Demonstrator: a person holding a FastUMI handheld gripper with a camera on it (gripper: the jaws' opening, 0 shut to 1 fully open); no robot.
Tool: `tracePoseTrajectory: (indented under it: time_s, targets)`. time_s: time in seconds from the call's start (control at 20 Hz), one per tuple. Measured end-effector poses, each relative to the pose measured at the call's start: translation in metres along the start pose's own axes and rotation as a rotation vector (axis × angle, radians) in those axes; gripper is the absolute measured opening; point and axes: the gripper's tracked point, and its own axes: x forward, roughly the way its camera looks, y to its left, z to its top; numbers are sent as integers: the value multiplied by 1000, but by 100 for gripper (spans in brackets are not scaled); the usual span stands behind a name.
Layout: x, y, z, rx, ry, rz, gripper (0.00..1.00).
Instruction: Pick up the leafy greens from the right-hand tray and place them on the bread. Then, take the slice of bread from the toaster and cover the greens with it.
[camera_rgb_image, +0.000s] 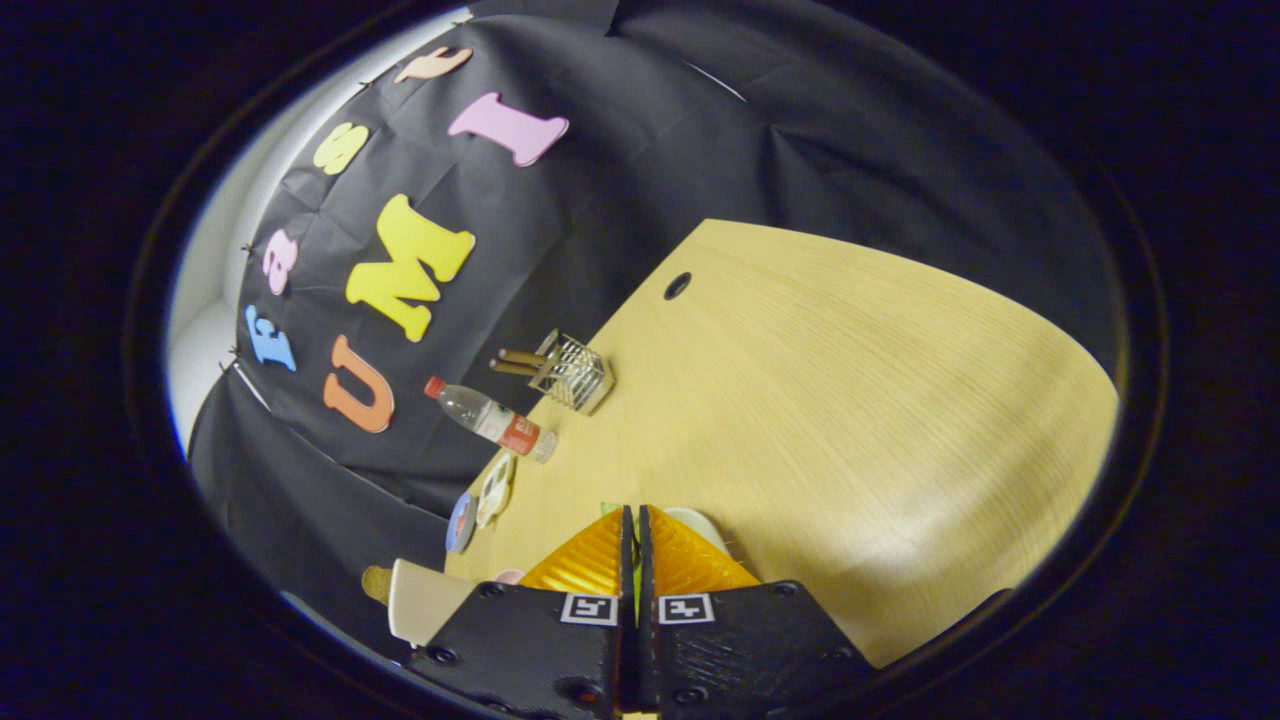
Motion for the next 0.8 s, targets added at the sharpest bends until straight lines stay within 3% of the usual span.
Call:
tracePoseTrajectory:
  time_s: [0.45,0.8]
  targets:
    - [-21,95,-20,16,23,167,0]
    - [-10,183,-73,-33,94,275,0]
